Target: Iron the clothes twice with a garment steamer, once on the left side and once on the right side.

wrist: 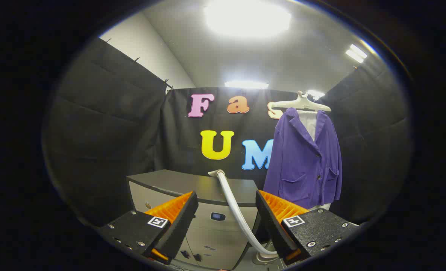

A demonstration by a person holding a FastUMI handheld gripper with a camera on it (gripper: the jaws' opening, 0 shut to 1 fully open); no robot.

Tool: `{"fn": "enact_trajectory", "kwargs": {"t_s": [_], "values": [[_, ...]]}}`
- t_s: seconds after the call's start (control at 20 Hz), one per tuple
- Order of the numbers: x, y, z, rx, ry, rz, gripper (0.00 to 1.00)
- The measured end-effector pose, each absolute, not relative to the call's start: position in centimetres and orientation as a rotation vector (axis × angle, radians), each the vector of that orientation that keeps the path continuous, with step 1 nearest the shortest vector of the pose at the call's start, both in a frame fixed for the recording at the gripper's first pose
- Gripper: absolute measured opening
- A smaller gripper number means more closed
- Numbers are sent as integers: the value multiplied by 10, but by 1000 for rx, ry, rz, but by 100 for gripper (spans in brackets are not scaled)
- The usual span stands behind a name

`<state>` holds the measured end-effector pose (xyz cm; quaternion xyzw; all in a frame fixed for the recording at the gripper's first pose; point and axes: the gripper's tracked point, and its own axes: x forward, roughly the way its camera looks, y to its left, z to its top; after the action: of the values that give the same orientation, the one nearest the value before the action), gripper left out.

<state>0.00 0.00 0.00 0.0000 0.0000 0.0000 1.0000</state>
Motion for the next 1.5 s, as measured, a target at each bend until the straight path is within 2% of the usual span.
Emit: {"fn": "enact_trajectory", "kwargs": {"t_s": [0.95,1.5], "values": [[10,-11,22,12,-8,38,95],[21,-9,99,29,-79,85,95]]}}
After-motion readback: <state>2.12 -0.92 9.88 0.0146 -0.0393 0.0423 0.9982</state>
